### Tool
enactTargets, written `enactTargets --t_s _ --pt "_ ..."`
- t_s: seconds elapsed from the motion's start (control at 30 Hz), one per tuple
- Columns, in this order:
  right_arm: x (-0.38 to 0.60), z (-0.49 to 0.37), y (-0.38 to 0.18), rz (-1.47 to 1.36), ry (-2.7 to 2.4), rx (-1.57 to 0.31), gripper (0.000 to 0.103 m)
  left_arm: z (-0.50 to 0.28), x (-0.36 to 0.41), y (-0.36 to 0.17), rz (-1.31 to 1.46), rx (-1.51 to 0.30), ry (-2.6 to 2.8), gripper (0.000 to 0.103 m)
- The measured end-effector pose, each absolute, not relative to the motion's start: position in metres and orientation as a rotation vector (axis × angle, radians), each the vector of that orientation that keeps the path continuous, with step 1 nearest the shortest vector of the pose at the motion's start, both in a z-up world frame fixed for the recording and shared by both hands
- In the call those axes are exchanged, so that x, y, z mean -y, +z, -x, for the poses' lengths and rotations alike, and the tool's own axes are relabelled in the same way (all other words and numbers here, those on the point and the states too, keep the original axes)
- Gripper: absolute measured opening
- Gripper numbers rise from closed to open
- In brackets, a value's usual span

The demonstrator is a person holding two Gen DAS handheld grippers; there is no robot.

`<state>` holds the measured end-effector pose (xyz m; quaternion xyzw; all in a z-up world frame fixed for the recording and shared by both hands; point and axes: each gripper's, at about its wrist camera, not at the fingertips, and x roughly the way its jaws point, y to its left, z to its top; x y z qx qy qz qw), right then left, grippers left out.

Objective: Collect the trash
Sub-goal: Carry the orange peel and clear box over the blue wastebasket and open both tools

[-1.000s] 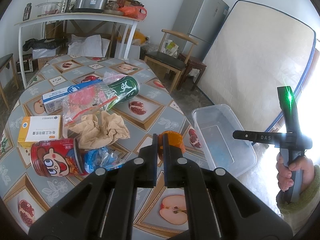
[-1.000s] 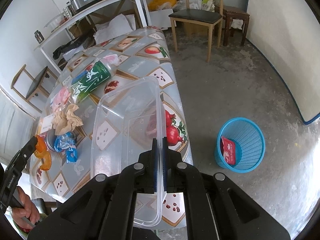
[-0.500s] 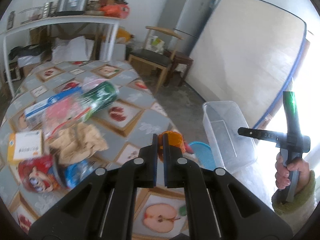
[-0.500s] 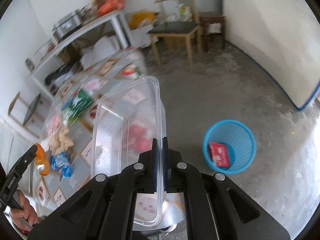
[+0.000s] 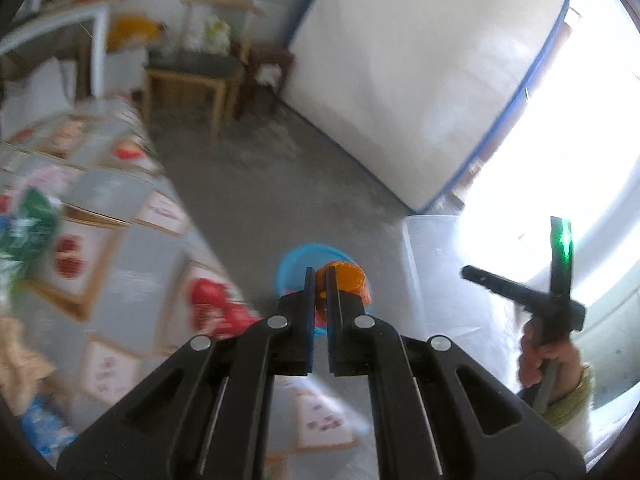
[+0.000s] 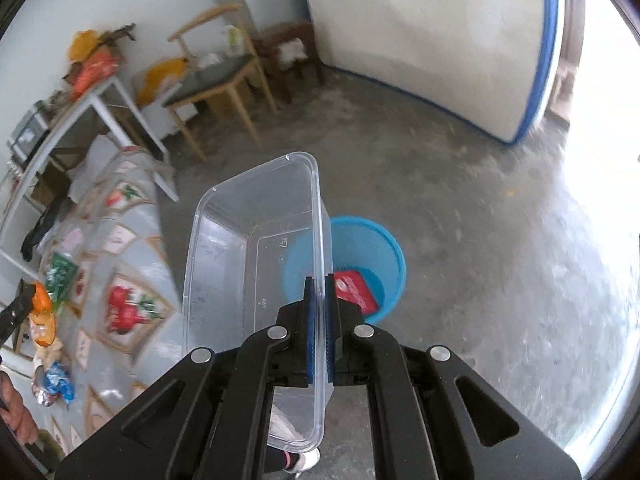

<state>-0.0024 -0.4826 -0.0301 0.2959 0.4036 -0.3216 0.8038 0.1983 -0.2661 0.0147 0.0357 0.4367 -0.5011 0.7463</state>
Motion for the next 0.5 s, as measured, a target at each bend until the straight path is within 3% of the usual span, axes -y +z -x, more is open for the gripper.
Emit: enactTargets --t_s 0.33,0.37,0.4,0.43,0.5 --pt "0.558 -0.028 -0.127 -0.768 -0.721 -0.990 0.005 -0.212 0.415 -0.059 -0.212 -1.143 -1.112 0.004" --pt "0.567 -0.033 -0.134 -0.779 -0.727 -0.995 0.007 -0.214 0.430 -0.063 -0.216 -1.143 -1.114 0.009" --pt "0.579 -0.040 -0.146 -0.793 -0.735 -1.002 0.011 -0.217 0.437 -0.065 -0.217 -1.144 -1.116 0.014" --pt "0.588 -0.045 -0.155 -0.801 -0.744 -1.003 0.017 -0.220 0.447 -0.067 -0.210 -1.144 -1.116 0.030" --pt "0.600 -0.050 -0.171 -0.794 -0.769 -0.995 0.049 -0.224 0.452 -0.066 -0.184 -1.122 -1.097 0.046"
